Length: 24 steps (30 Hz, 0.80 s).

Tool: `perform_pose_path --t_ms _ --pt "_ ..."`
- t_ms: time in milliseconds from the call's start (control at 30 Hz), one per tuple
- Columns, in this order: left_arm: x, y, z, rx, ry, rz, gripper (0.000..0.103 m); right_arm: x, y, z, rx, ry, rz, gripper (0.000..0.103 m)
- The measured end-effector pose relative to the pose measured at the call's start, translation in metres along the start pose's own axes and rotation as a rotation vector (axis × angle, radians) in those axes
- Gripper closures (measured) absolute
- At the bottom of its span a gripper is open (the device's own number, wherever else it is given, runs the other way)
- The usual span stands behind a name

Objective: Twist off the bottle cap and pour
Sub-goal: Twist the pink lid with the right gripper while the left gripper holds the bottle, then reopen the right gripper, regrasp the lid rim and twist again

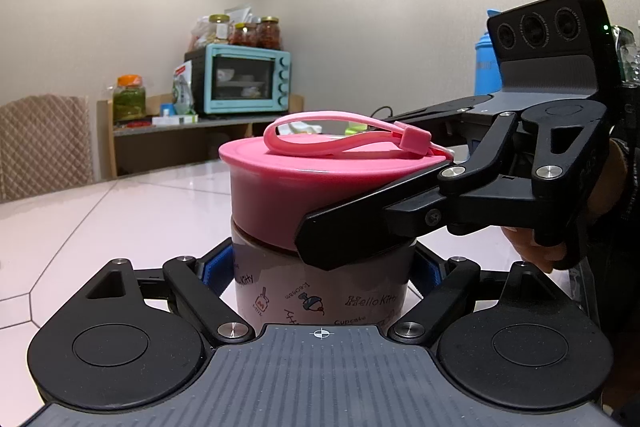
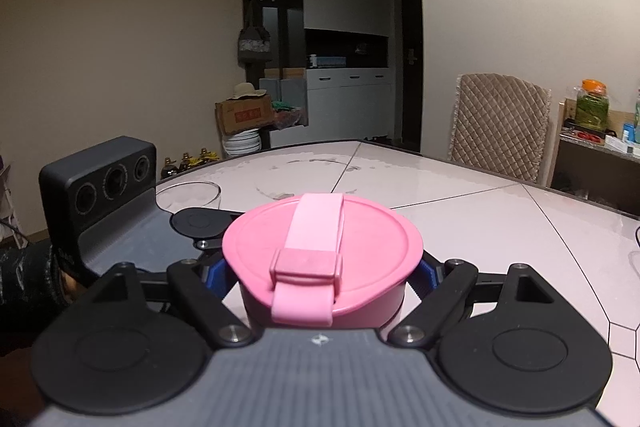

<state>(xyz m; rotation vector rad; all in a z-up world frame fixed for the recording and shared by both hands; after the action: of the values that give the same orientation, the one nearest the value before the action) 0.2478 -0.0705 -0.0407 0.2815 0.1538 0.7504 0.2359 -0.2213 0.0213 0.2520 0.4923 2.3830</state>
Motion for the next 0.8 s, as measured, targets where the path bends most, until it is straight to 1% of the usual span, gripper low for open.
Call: perform_pose_path --t_ms 67,100,133,367,500,567,633,733,800 --pt "0.001 0.000 0.000 0.002 -0.001 -0.002 0.013 0.001 0.002 0.000 -0.004 -0.016 -0.022 0.015" --pt "0.001 0.000 0.000 0.002 -0.001 -0.002 0.013 0.002 0.004 0.000 -0.013 -0.031 -0.023 0.009" --pt "0.001 0.000 0.000 0.002 -0.003 -0.003 0.013 0.003 0.007 0.000 -0.022 -0.045 -0.023 0.007" --pt "0.002 0.001 -0.001 0.004 -0.015 -0.016 0.013 0.009 0.016 -0.002 -0.056 -0.113 -0.105 0.005" --pt "0.003 0.001 -0.001 0.005 -0.020 -0.027 0.013 0.012 0.014 -0.006 -0.076 -0.141 -0.152 0.002" --pt "0.004 0.000 -0.001 0.005 -0.022 -0.033 0.013 0.015 0.012 -0.008 -0.083 -0.153 -0.186 0.000" --pt "0.005 0.000 -0.002 0.006 -0.024 -0.037 0.013 0.017 0.010 -0.011 -0.093 -0.170 -0.227 0.000" --pt "0.005 0.000 -0.002 0.006 -0.026 -0.040 0.013 0.019 0.009 -0.014 -0.104 -0.200 -0.265 0.000" --pt "0.006 0.000 -0.002 0.007 -0.028 -0.041 0.013 0.021 0.008 -0.015 -0.108 -0.223 -0.311 0.000"
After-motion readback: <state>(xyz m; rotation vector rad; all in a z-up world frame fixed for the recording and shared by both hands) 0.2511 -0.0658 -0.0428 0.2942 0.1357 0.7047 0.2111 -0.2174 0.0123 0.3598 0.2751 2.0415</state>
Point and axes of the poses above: each gripper's, at about its wrist camera, not at the fingertips, and y roughly against the way its jaws point, x to its left, z to its top, the point moved 3 cm from there along -y, roughly the way its jaws point, and after that the axes turned 2 degrees about x, right-handed, at the moved point
